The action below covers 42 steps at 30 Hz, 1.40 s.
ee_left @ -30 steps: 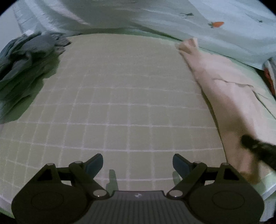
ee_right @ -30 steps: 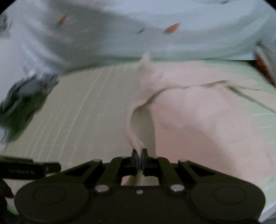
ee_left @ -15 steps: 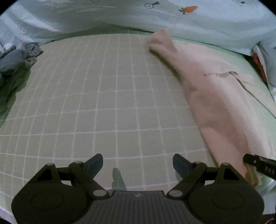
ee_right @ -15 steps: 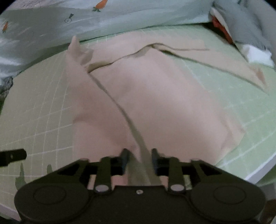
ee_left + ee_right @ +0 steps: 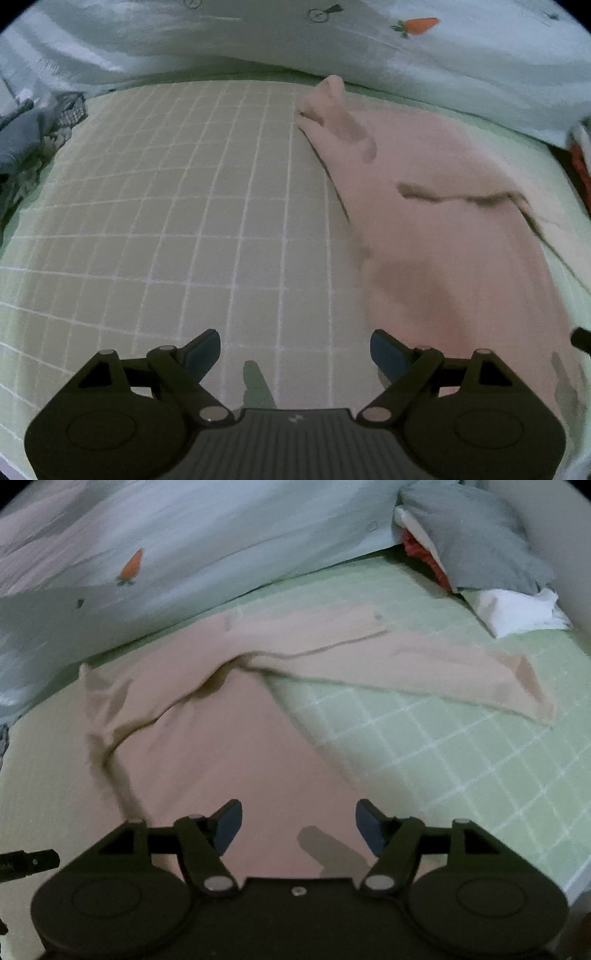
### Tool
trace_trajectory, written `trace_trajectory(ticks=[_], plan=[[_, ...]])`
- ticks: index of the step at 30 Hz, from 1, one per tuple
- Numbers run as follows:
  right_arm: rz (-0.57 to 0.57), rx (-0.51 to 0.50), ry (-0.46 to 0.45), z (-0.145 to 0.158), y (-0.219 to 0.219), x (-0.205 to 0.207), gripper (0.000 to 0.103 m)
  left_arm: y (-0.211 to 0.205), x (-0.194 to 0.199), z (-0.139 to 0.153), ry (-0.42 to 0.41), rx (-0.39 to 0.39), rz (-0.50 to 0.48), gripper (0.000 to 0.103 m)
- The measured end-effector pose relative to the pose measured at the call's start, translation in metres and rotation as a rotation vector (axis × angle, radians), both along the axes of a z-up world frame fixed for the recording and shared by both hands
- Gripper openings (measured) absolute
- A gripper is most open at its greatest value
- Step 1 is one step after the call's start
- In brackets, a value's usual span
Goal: Fold clothes
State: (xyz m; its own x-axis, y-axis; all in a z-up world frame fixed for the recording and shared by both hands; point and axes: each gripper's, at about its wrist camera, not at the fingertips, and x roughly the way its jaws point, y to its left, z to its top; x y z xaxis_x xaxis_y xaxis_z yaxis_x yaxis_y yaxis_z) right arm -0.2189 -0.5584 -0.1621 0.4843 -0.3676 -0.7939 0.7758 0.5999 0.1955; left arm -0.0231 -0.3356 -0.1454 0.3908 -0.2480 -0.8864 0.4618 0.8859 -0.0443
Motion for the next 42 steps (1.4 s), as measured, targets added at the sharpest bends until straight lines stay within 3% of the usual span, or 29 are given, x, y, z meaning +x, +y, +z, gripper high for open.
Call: trace_trajectory(ticks=[7, 13, 15, 24, 25, 27, 28, 29, 33, 36, 38, 41, 42], plan=[[-0.051, 0.002, -0.029, -0.003, -0.084, 0.009, 0.077, -0.043, 0.027, -0.015, 0.009, 0.037, 0.052, 0.089], [-0.087, -0.025, -0.038, -0.014, -0.165, 0.045, 0.079, -0.069, 0.048, -0.030, 0.014, 0.098, 0.070, 0.089], [-0.075, -0.030, -0.023, -0.022, -0.187, 0.059, 0.079, -0.072, 0.051, -0.033, 0.010, 0.116, 0.082, 0.098], [0.023, -0.076, 0.042, -0.047, -0.239, 0.104, 0.075, -0.077, 0.057, -0.036, 0.011, 0.133, 0.081, 0.103], [0.037, -0.085, 0.058, -0.047, -0.240, 0.108, 0.069, -0.076, 0.058, -0.036, 0.015, 0.131, 0.082, 0.103], [0.101, -0.085, 0.059, -0.044, -0.239, 0.116, 0.041, -0.076, 0.060, -0.037, 0.019, 0.127, 0.084, 0.103], [0.139, -0.077, 0.051, -0.043, -0.239, 0.119, 0.017, -0.076, 0.060, -0.037, 0.020, 0.125, 0.085, 0.103], [0.168, -0.063, 0.054, -0.041, -0.240, 0.125, 0.006, -0.077, 0.060, -0.037, 0.021, 0.124, 0.085, 0.103], [0.251, -0.150, 0.008, 0.004, -0.238, 0.140, 0.005, -0.076, 0.061, -0.037, 0.027, 0.117, 0.082, 0.103], [0.167, -0.248, -0.271, 0.080, -0.234, 0.122, 0.005, -0.074, 0.063, -0.038, 0.033, 0.102, 0.092, 0.103], [0.141, -0.376, -0.240, 0.087, -0.233, 0.127, 0.005, -0.072, 0.064, -0.040, 0.046, 0.080, 0.116, 0.103], [0.085, -0.303, -0.081, 0.050, -0.258, 0.144, 0.005, -0.072, 0.066, -0.039, 0.060, 0.076, 0.115, 0.103], [0.075, -0.267, -0.107, 0.047, -0.259, 0.139, 0.005, -0.072, 0.066, -0.038, 0.055, 0.084, 0.108, 0.102]])
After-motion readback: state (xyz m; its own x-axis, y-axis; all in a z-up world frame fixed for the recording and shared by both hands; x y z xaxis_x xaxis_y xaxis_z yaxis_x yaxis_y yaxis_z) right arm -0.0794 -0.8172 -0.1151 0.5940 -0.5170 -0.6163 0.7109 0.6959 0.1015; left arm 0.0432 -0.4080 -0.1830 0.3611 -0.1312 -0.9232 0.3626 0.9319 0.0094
